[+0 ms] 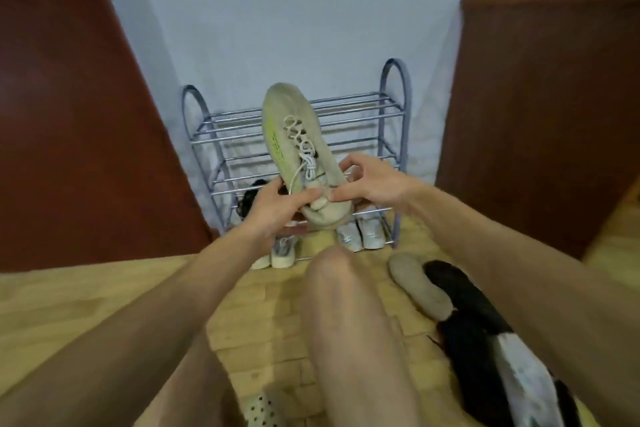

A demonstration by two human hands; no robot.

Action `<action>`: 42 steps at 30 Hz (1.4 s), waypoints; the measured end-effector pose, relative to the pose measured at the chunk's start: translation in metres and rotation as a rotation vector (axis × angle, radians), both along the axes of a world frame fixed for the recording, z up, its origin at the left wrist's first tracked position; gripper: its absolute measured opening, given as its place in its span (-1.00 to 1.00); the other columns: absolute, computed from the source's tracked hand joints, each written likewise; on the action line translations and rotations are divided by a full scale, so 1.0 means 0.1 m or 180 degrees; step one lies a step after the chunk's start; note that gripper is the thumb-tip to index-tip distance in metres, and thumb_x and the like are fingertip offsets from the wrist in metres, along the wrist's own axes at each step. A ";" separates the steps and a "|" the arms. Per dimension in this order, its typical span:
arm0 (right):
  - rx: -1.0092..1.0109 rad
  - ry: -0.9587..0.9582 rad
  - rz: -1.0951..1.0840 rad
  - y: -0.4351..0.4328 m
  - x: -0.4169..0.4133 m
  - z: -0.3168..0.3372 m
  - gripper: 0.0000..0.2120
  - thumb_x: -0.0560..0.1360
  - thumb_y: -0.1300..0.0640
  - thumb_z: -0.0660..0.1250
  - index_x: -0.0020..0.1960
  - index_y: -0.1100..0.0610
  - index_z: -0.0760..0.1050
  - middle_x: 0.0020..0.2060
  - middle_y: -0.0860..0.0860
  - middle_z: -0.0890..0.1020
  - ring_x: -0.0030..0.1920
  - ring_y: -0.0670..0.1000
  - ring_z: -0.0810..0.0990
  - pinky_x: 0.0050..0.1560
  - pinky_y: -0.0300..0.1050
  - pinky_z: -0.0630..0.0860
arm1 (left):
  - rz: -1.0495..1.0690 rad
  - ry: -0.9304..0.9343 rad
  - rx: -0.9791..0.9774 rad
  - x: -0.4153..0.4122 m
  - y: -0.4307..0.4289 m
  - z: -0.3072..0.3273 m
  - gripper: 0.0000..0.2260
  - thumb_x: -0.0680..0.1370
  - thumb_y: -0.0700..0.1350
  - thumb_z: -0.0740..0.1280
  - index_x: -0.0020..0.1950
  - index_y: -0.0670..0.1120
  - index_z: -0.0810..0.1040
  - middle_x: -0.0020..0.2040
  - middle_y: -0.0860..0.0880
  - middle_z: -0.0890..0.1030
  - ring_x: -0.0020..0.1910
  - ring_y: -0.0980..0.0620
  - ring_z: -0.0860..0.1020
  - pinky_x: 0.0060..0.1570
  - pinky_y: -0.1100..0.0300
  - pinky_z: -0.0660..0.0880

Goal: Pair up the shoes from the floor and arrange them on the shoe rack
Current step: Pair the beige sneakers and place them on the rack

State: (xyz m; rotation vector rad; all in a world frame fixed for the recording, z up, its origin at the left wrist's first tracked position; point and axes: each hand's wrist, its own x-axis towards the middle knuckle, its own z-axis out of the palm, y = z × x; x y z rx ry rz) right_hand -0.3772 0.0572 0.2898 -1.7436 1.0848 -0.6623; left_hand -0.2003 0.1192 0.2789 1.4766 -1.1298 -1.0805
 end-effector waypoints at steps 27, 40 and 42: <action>0.1806 0.1036 -0.1736 0.03 -2.59 -2.83 -0.67 0.53 0.10 0.34 0.27 0.14 0.47 0.01 0.09 0.58 -0.05 0.06 0.61 -0.10 -0.09 0.61 | -0.0696 0.0007 0.2161 -1.92 -0.80 -2.08 -0.77 0.49 -0.25 0.39 0.10 -0.11 0.45 -0.14 -0.07 0.58 -0.16 -0.04 0.55 -0.20 0.07 0.53; 0.1615 0.2026 -0.1133 -1.16 -2.00 -3.91 -0.65 0.58 0.03 0.22 0.24 0.26 0.38 0.10 0.15 0.52 0.10 0.14 0.52 0.00 -0.02 0.40 | -0.0353 -0.0237 0.2527 -1.31 -1.30 -3.03 -0.74 0.41 -0.15 0.49 0.06 -0.12 0.58 -0.09 -0.10 0.63 -0.14 -0.07 0.59 -0.35 0.15 0.53; 0.1802 0.2113 -0.1267 -1.26 -1.91 -4.01 -0.44 0.58 0.02 0.23 0.44 0.30 0.21 0.34 0.24 0.41 0.32 0.24 0.41 0.16 0.03 0.40 | -0.0244 -0.0209 0.2554 -1.17 -1.24 -3.09 -0.71 0.39 -0.16 0.51 0.09 -0.12 0.60 -0.04 -0.11 0.65 -0.09 -0.09 0.62 -0.34 0.15 0.56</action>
